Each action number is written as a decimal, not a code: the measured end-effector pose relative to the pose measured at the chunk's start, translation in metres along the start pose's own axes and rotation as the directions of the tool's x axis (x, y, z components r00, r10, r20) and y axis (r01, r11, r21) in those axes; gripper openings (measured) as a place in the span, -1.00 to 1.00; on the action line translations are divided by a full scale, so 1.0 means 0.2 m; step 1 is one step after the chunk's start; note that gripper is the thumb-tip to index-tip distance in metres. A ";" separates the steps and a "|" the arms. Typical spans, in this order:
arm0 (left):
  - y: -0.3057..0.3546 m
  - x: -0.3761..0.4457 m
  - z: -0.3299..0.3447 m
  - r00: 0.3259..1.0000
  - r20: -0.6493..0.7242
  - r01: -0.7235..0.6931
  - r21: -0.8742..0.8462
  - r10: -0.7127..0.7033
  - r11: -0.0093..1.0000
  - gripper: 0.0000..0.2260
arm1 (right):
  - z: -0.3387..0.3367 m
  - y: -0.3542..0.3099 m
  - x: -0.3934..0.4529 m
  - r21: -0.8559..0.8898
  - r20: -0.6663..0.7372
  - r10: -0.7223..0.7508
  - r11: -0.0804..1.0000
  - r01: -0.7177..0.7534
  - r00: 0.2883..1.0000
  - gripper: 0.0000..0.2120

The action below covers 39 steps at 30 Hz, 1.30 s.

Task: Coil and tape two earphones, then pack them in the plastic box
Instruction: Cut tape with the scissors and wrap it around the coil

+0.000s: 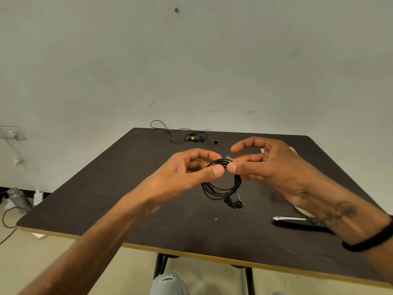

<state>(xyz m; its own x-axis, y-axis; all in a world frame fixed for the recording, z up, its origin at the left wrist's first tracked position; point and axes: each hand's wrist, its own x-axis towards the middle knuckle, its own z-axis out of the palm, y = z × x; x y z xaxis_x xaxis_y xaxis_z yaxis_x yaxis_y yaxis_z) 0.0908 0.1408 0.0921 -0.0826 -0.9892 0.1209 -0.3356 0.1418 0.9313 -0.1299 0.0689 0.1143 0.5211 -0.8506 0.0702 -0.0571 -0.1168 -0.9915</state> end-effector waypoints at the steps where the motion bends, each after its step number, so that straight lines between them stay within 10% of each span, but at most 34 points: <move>1: 0.01 0.00 0.02 1.000 -0.006 -0.025 0.041 0.025 0.999 -0.65 | -0.01 -0.02 -0.01 -0.009 0.007 0.012 1.000 -0.012 1.000 -0.56; 6: 0.05 0.00 0.11 0.969 -0.177 -0.159 0.079 0.171 0.984 -0.80 | -0.01 -0.07 -0.05 -0.052 -0.035 0.030 0.998 -0.032 0.999 -0.55; 12: 0.04 0.00 0.13 0.984 -0.178 -0.054 -0.182 0.021 0.982 -0.87 | -0.01 -0.06 -0.08 -0.063 -0.054 0.043 0.997 -0.047 0.998 -0.56; 22: 0.00 -0.04 0.13 0.899 -0.092 -0.339 0.476 0.429 0.812 -0.67 | -0.03 -0.04 -0.10 -0.011 -0.051 0.098 0.995 -0.099 0.994 -0.56; 30: -0.03 -0.03 0.17 0.773 -0.076 -0.434 0.661 0.630 0.612 -0.71 | -0.05 -0.02 -0.10 0.030 -0.044 0.108 0.994 -0.107 0.993 -0.56; 39: -0.02 -0.02 0.18 0.756 -0.093 -0.448 0.647 0.648 0.617 -0.72 | -0.05 0.01 -0.10 0.118 -0.068 0.065 0.991 -0.057 0.996 -0.58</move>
<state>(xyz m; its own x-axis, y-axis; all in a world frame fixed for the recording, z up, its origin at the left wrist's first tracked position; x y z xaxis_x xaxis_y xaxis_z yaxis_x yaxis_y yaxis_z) 0.0588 0.1453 0.0754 -0.1923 -0.6596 0.7266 -0.7773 0.5543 0.2975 -0.1482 0.0808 0.1110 0.4568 -0.8895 0.0129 0.0147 -0.0069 -0.9999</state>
